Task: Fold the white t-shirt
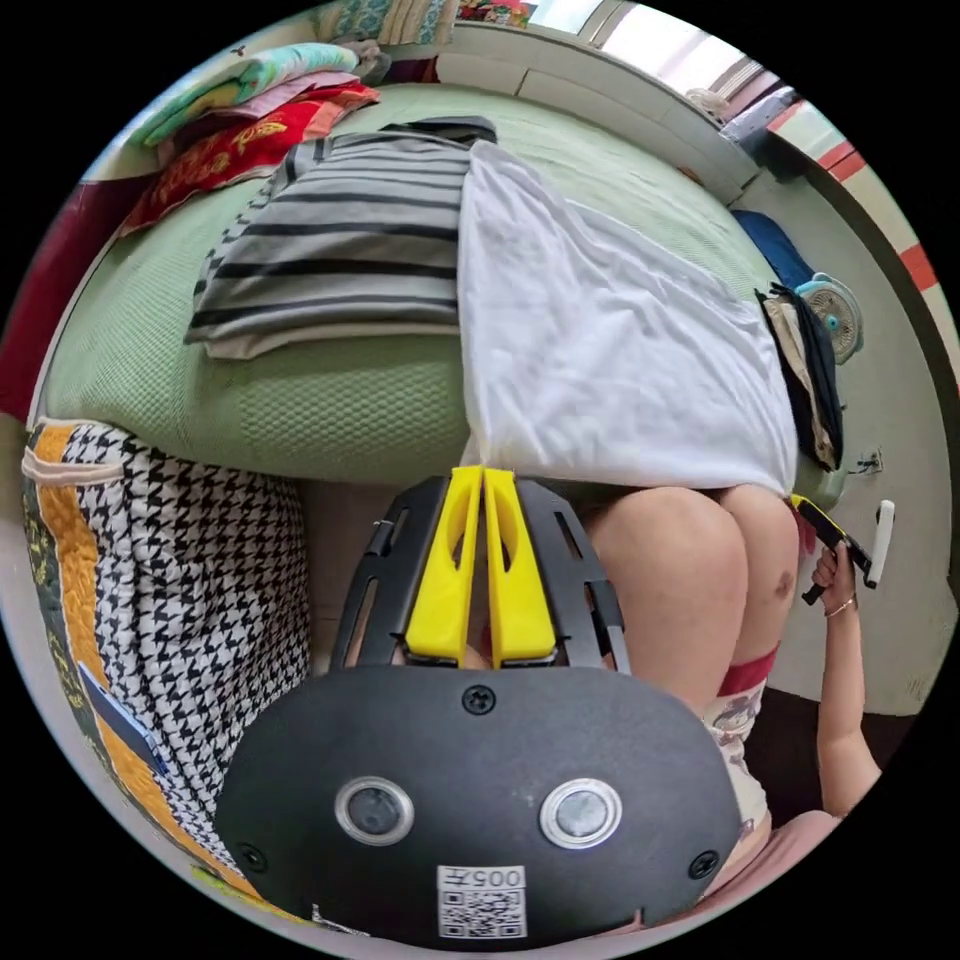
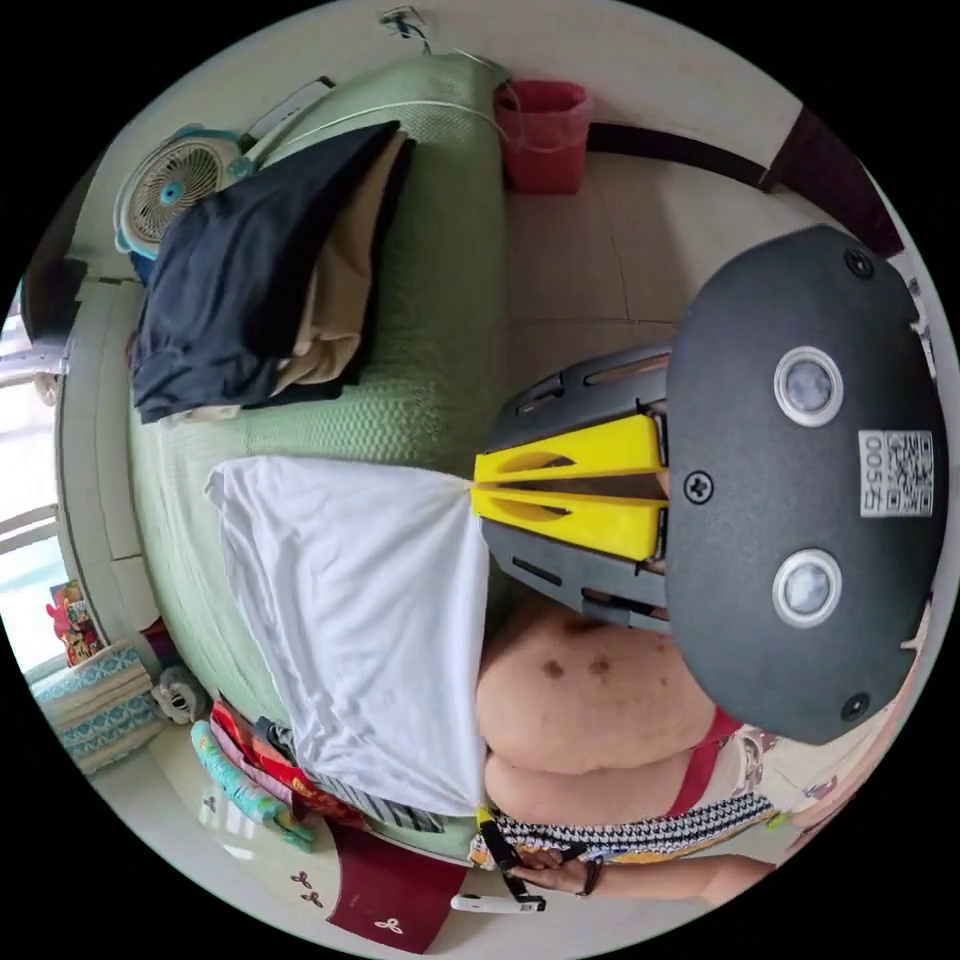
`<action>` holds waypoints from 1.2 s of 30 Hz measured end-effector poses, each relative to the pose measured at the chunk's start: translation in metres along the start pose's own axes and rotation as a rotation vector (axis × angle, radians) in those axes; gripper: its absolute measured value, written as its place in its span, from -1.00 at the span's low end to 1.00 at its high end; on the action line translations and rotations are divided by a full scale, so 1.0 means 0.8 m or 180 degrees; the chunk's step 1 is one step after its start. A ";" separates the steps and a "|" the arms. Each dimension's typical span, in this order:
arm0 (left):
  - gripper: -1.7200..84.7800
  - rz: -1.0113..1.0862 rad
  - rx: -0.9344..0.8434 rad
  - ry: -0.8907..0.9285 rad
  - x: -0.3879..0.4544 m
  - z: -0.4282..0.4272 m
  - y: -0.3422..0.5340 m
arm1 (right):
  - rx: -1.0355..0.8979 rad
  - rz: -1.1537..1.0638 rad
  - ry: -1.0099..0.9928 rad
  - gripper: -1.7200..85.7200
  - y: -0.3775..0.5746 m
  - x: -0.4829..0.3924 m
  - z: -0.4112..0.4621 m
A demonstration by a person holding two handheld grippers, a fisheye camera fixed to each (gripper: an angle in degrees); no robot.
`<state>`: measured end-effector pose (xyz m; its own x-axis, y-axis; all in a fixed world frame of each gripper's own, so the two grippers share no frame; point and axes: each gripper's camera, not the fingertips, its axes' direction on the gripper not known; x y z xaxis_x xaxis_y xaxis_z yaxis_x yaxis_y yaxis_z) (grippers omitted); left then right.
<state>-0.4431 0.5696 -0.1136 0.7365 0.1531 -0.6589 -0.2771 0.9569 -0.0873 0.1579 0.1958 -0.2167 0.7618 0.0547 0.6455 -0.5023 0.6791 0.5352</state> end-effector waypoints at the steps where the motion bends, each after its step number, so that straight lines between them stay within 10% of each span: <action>1: -0.95 -0.0052 -0.0025 -0.0082 -0.004 0.007 0.003 | -0.0090 0.0088 0.0101 -0.99 0.008 0.007 0.019; 21: -0.73 0.0721 0.0554 -0.0113 0.125 0.028 -0.218 | 0.0400 -0.1004 0.0136 -0.72 -0.222 -0.142 0.075; 36: -0.94 0.0459 0.0612 0.0286 0.117 0.084 -0.314 | 0.0357 -0.0946 0.0066 -0.99 -0.328 -0.145 0.127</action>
<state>-0.2628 0.3599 -0.1035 0.6378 0.2770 -0.7186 -0.2465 0.9574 0.1502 0.1596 -0.0633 -0.3765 0.8896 -0.1184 0.4412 -0.2975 0.5827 0.7563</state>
